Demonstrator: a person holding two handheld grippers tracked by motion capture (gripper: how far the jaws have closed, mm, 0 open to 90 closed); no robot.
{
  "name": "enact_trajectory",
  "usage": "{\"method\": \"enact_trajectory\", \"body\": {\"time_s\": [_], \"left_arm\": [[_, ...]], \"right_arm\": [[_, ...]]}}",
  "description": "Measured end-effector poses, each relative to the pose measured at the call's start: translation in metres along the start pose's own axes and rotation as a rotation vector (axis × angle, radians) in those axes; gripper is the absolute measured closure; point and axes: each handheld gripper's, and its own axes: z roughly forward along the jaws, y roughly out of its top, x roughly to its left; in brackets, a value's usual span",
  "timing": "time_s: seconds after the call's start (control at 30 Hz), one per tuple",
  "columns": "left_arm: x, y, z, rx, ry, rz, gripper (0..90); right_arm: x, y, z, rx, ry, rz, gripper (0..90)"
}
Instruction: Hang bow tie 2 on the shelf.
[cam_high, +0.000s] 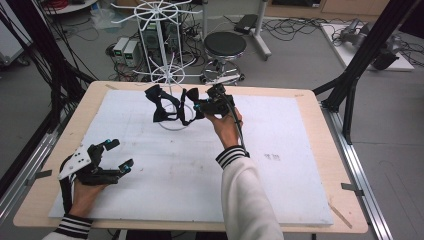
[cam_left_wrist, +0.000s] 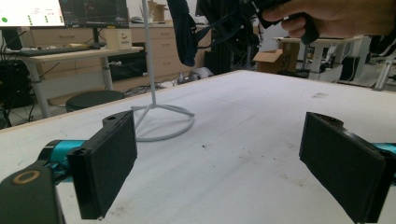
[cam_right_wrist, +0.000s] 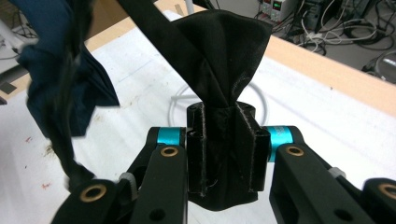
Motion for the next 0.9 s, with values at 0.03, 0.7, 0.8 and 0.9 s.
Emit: {"method": "enact_trajectory", "body": {"time_s": [0.03,0.7,0.8,0.9], "left_arm": [[0.000,0.000,0.000,0.001,-0.002,0.001,11.7],[0.002,-0.001,-0.002,0.003,0.003,0.001,11.7],[0.002,-0.001,-0.002,0.004,0.004,0.001,11.7],[0.001,-0.001,-0.002,0.005,0.003,0.000,11.7]], "right_arm": [[-0.002,-0.003,0.000,-0.002,0.003,0.005,75.7],[-0.007,-0.018,-0.014,-0.152,0.005,-0.038,0.7],[-0.006,-0.025,-0.026,-0.189,-0.003,-0.054,0.7],[-0.006,-0.034,-0.041,-0.230,0.004,-0.072,0.7]]}}
